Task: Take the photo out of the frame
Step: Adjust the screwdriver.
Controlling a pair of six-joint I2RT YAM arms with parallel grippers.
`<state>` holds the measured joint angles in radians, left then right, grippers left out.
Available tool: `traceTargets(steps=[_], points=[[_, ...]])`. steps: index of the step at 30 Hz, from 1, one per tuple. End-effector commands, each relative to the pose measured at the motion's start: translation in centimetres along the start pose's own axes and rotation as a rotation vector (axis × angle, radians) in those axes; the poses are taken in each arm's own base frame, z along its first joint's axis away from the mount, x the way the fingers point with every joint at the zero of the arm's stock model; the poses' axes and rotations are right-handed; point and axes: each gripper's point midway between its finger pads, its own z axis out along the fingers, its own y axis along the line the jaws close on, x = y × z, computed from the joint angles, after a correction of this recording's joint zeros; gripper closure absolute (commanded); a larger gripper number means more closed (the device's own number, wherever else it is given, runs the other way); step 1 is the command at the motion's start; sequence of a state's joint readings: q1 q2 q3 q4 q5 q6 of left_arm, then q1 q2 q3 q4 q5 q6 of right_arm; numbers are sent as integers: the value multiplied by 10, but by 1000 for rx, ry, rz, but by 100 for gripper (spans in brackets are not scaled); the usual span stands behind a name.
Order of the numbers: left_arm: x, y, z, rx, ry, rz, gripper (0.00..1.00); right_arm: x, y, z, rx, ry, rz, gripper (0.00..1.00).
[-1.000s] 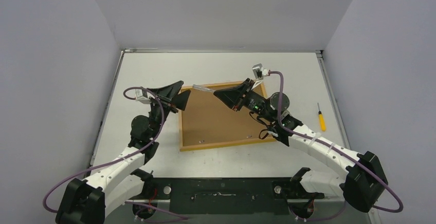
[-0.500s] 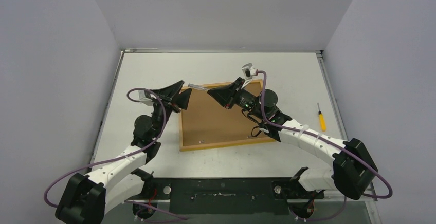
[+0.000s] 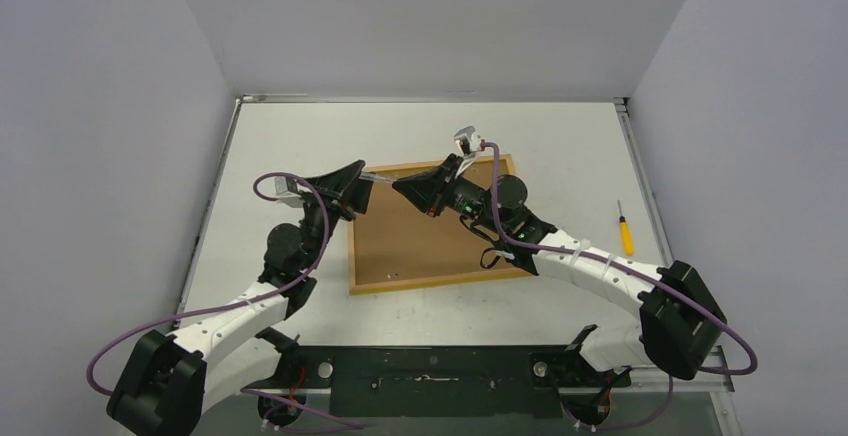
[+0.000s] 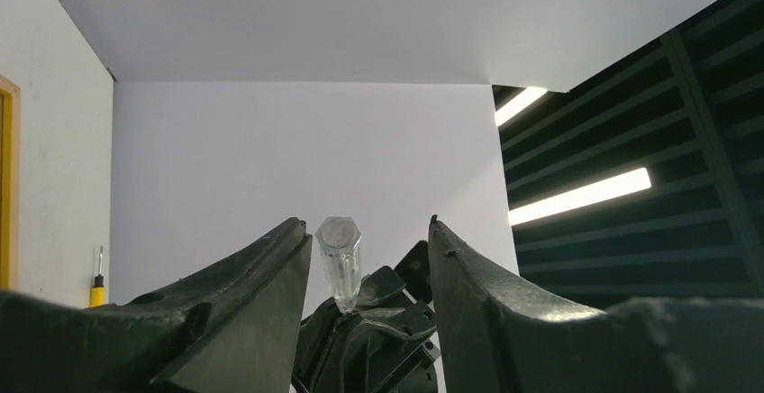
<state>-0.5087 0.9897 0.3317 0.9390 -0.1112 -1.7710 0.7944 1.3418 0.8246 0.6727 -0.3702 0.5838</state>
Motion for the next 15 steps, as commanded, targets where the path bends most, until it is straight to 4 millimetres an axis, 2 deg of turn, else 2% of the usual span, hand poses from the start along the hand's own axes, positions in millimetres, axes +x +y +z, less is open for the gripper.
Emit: traceTargets(steps=[1, 3, 7, 8, 9, 10, 11, 12, 13, 15], points=[[3, -29, 4, 92, -6, -1, 54, -16, 13, 9, -37, -50, -49, 95], [3, -28, 3, 90, -7, 2, 63, -14, 11, 9, -34, -46, -53, 95], [1, -28, 1, 105, -18, 38, 99, -8, 9, 9, -29, -29, -63, 94], [-1, -27, 0, 106, -28, 62, 100, -6, 9, 9, -28, -22, -67, 91], [-4, -26, 0, 103, -41, 91, 100, -4, 8, 9, -28, -12, -73, 83], [-7, -23, -1, 90, -55, 138, 100, -2, 7, 9, -26, 2, -82, 67], [-11, -23, -2, 82, -69, 177, 100, 1, 6, 8, -22, 20, -91, 45], [-17, -22, -2, 67, -89, 228, 100, 4, 1, 5, -5, 40, -99, 27], [-22, -21, -3, 48, -109, 283, 100, 6, -5, 2, 20, 49, -103, 16], [-35, -16, -2, -21, -156, 430, 100, 5, -17, -8, 64, 39, -109, 11]])
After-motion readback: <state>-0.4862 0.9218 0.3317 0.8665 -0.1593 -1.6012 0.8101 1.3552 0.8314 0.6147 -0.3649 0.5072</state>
